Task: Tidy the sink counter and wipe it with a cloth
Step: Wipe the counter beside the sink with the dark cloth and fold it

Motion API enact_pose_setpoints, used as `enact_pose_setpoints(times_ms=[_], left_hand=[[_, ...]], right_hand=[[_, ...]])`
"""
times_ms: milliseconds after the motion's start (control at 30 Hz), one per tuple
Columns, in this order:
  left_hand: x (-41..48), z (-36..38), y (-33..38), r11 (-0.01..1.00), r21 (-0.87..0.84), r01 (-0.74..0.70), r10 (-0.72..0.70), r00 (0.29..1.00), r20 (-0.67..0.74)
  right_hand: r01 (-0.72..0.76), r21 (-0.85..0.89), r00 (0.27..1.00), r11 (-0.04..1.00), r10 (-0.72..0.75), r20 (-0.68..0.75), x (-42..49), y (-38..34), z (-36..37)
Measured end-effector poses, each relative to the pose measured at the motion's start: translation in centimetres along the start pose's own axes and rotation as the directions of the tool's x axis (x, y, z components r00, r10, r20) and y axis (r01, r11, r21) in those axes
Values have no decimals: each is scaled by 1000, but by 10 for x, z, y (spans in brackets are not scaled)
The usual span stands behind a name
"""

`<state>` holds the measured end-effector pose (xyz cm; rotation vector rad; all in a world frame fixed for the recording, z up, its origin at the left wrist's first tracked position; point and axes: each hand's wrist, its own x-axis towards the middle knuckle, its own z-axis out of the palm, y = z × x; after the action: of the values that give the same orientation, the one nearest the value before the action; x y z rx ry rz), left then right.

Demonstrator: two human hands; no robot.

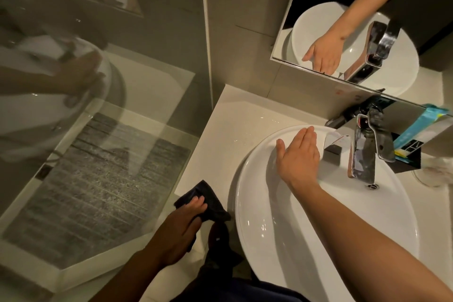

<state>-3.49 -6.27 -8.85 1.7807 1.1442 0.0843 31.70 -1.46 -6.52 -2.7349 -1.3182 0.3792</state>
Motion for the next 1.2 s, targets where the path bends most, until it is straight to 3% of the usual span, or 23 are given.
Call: enact_pose_setpoints(times_ms=[100,200,233,333,433,533,667,800,933,1000,1133,1200], left_hand=[[-19,0,9,896,-408,175,-158,984,76],[-24,-3,12,604,-697,385,-408,901,144],[-20,-8,22,511,-764,394,-476,870,130],[5,-27,59,472,-829,299,-485,874,38],[49,-54,85,334,-922,193,-476,879,11],[113,-83,101,428,-896,120,-392,918,-64],[215,-122,139,777,-630,6,-138,977,-162],[309,-133,170,953,-301,-45,37,999,-33],[363,-106,147,978,-207,-13,65,967,245],[375,-90,130,991,-116,-71,108,932,347],[383,-72,99,943,168,-286,192,884,427],[380,-72,95,943,168,-287,190,879,437]], right_hand=[[2,10,1000,1000,-2,8,0,0,-1],[-1,8,1000,1000,1,3,-1,-1,0],[-4,6,1000,1000,4,3,0,-1,0],[-13,8,1000,1000,13,15,0,-2,-1],[-13,10,1000,1000,12,5,0,-2,-1],[-15,1,1000,1000,15,-12,0,-2,0],[-21,-7,1000,1000,21,-23,2,-3,2],[-28,-15,999,1000,27,-35,4,-4,2],[-35,-6,999,999,35,-39,5,-4,4],[-41,-8,998,999,40,-46,8,-4,8],[-55,-17,997,998,54,-52,9,-5,12],[-55,-25,997,998,53,-52,9,-5,12]])
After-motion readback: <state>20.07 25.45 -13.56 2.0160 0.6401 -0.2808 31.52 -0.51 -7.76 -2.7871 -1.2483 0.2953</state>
